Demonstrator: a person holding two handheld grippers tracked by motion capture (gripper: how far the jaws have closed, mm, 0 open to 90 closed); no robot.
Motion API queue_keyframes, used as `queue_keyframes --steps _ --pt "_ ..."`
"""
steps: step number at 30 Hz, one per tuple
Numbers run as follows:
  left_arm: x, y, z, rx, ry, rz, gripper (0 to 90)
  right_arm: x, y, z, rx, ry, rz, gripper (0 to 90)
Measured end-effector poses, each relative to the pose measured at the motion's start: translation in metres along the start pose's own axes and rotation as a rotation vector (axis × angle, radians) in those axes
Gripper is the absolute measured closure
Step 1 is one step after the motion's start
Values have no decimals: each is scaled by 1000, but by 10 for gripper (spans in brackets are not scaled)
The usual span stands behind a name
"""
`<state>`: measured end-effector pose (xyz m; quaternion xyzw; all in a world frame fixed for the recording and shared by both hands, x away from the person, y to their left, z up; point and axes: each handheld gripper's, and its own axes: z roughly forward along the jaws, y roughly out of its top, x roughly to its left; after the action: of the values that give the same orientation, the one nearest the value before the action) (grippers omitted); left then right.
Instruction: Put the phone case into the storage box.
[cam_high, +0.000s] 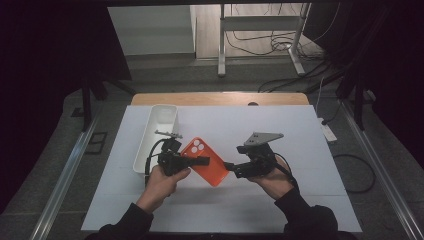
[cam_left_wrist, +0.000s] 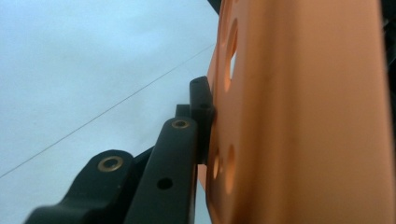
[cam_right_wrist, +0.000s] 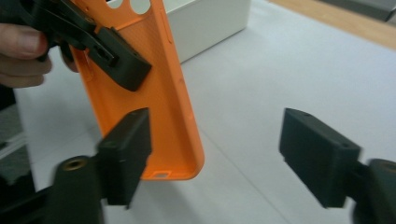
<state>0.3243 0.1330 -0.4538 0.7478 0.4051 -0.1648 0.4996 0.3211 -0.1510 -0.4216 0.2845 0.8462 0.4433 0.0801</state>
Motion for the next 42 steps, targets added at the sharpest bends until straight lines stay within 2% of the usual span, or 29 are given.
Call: queue_keyframes --steps 2,4,5,9,13,19,25,29,31,32,33,35,38,41,42 --pt "0 0 0 7 5 12 848 -2 -1 0 -2 34 24 97" --pt "0 0 1 14 7 22 848 -3 -1 0 7 53 23 12" --pt "0 0 1 17 9 26 847 -3 -2 0 8 53 20 0" --pt "-1 -1 1 32 23 57 847 -5 -4 -4 -7 64 14 0" --pt "-1 -1 1 35 21 69 847 -8 -7 -6 4 71 17 0" --pt "-1 -1 2 53 8 109 847 -8 -10 -4 38 85 -5 0" --pt "-5 -1 5 61 -37 171 846 0 -11 3 85 115 -17 0" --pt "-7 0 6 63 -68 190 846 4 -10 5 108 123 -20 0" --pt "-8 0 6 61 -96 203 846 6 -9 6 109 141 -1 7" --pt "-8 0 6 61 -96 203 846 6 -9 6 109 141 -1 7" --pt "-9 0 6 62 -119 212 846 8 -9 7 124 159 -3 3" --pt "-10 1 7 62 -134 221 846 10 -9 8 131 167 -6 3" --pt "-13 1 8 68 -159 240 846 14 -9 12 165 205 -3 2" --pt "-16 2 10 80 -180 256 846 18 -9 15 180 213 -9 61" --pt "-17 2 10 85 -184 256 846 19 -8 16 184 216 -11 111"
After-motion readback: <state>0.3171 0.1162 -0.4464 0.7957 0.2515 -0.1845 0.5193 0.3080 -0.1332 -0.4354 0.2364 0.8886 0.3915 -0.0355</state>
